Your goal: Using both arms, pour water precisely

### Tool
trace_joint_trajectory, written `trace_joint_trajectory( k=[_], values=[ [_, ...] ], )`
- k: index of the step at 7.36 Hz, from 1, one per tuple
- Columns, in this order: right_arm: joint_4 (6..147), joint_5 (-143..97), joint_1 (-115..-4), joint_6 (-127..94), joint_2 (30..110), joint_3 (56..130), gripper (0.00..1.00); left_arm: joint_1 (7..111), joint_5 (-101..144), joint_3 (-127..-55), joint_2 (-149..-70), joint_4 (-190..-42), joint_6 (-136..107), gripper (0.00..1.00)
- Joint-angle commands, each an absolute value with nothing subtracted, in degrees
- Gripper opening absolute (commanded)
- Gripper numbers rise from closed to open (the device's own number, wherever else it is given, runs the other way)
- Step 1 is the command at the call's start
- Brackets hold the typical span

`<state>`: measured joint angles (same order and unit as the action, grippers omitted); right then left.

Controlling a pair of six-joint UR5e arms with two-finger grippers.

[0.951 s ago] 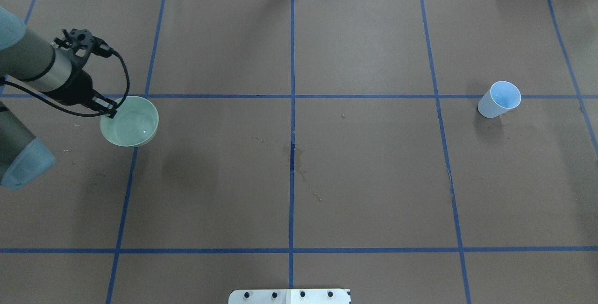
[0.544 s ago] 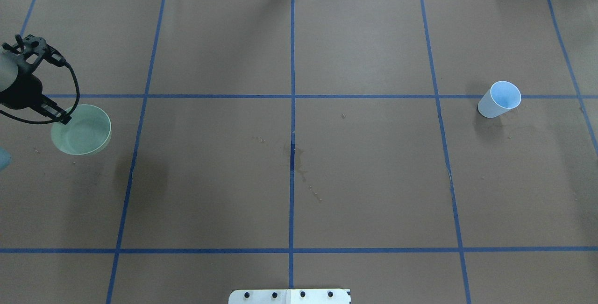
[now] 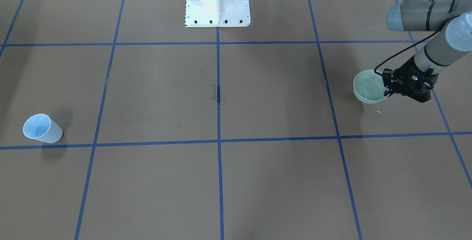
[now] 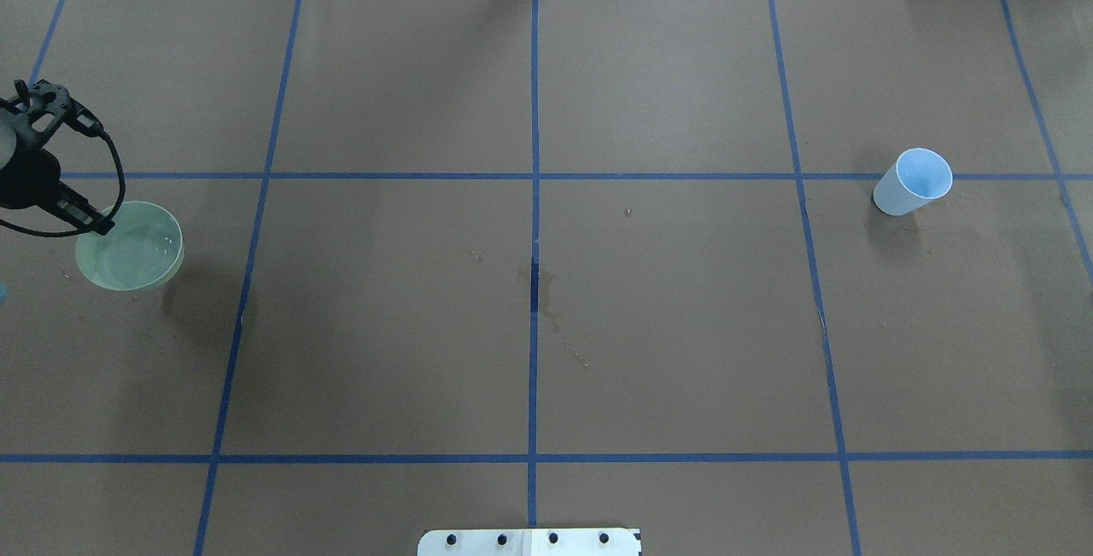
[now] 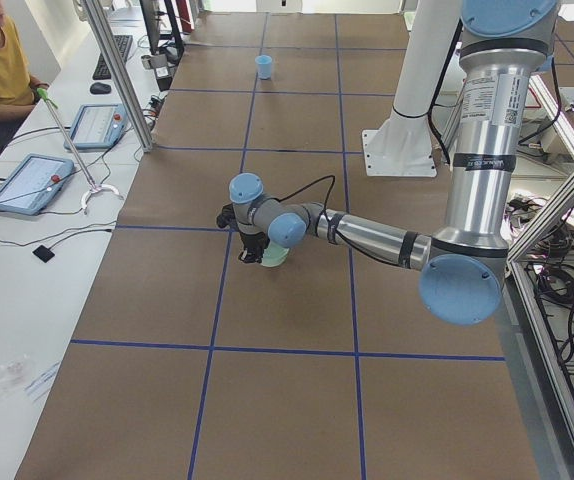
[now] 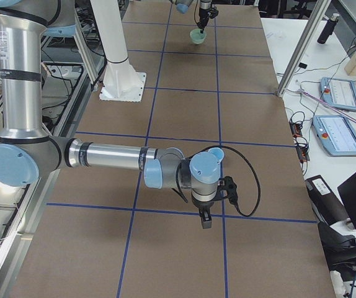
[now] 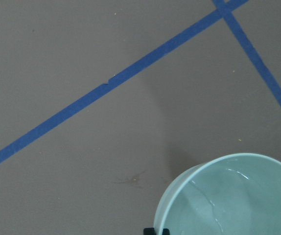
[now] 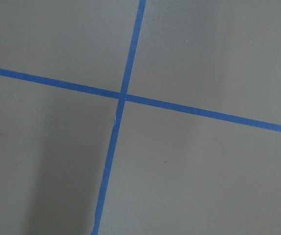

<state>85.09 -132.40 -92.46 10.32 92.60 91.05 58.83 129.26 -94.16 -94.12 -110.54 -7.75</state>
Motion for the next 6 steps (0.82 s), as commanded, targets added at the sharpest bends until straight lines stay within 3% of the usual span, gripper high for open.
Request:
trace_joint_trajectory(
  k=[1,3,4,6],
  values=[
    [85.1,-132.4,-92.5,10.3,92.5,91.1,1.0,58.9,129.6,-92.6,-94.1,-111.7,-7.6,0.31],
    [85.1,-132.4,-92.3,10.3,92.5,91.1,1.0,59.5,129.6,-92.5,-94.1,-112.9,-7.6,0.94],
    [85.1,-132.4,-92.3,10.2,92.5,91.1,1.0,61.6,129.7,-92.5,-94.1,-113.6,-7.7,0.99],
    [85.2,-132.4,-91.9,10.1,92.5,91.0,1.0,66.2,129.6,-92.7,-94.2,-112.9,-7.6,1.0]
  ],
)
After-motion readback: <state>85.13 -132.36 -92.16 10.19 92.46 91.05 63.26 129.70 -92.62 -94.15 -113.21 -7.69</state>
